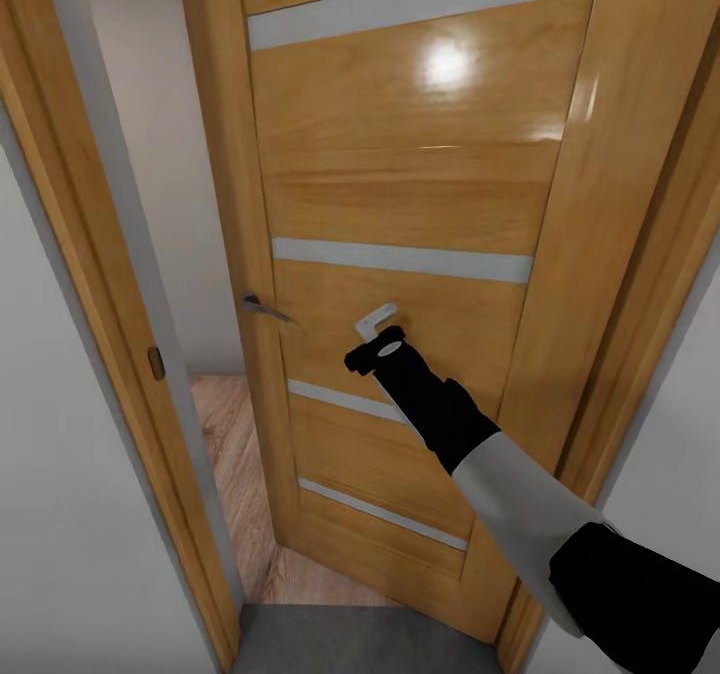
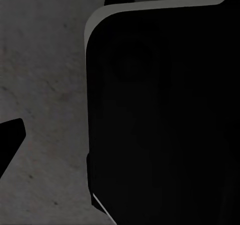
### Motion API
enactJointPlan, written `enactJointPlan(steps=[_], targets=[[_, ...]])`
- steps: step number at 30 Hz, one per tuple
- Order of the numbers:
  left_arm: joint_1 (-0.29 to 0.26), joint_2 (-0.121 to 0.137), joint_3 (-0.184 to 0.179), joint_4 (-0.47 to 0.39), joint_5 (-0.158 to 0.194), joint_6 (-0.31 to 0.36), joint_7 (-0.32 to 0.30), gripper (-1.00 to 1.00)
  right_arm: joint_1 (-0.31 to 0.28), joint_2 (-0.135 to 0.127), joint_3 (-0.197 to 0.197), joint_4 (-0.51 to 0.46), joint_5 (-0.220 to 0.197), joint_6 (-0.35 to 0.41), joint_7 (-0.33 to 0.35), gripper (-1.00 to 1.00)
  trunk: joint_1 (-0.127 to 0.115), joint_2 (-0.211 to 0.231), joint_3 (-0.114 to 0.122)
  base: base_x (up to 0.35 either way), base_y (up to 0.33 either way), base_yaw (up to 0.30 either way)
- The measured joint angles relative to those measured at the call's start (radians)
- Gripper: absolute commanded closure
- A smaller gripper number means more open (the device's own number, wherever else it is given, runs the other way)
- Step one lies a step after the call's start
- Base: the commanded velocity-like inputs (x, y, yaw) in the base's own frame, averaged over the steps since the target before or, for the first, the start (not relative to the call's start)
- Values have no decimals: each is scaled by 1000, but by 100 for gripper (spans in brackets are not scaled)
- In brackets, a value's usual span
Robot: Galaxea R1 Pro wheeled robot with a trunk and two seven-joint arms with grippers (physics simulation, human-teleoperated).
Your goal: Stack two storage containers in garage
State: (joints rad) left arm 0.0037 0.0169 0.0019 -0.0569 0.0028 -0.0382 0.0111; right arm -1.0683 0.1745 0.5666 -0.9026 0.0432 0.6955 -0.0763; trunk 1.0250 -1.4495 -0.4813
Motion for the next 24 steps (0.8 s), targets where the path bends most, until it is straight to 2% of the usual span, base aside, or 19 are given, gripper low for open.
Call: enactJointPlan(steps=[6, 11, 15, 20, 24], targets=[[0, 0, 1, 0, 0, -1, 0, -100, -2, 0, 1, -6, -55, 12, 0, -100, 0, 0, 0, 0, 0, 0], [0, 0, 1, -1, 0, -1, 0, -100, -8, 0, 2, -3, -72, 13, -17, -100, 0, 0, 0, 0, 0, 0], [0, 0, 1, -4, 0, -1, 0, -100, -30, 0, 4, 16, -127, 14, -24, -100, 0, 0, 0, 0, 0, 0], [-1, 0, -2, -16, -1, -1, 0, -100, -33, 0, 4, 19, -140, 14, -28, -100, 0, 0, 0, 1, 0, 0], [-1, 0, -2, -20, -1, -1, 0, -100, -34, 0, 5, 17, -140, 14, -29, -100, 0, 0, 0, 178, 0, 0]])
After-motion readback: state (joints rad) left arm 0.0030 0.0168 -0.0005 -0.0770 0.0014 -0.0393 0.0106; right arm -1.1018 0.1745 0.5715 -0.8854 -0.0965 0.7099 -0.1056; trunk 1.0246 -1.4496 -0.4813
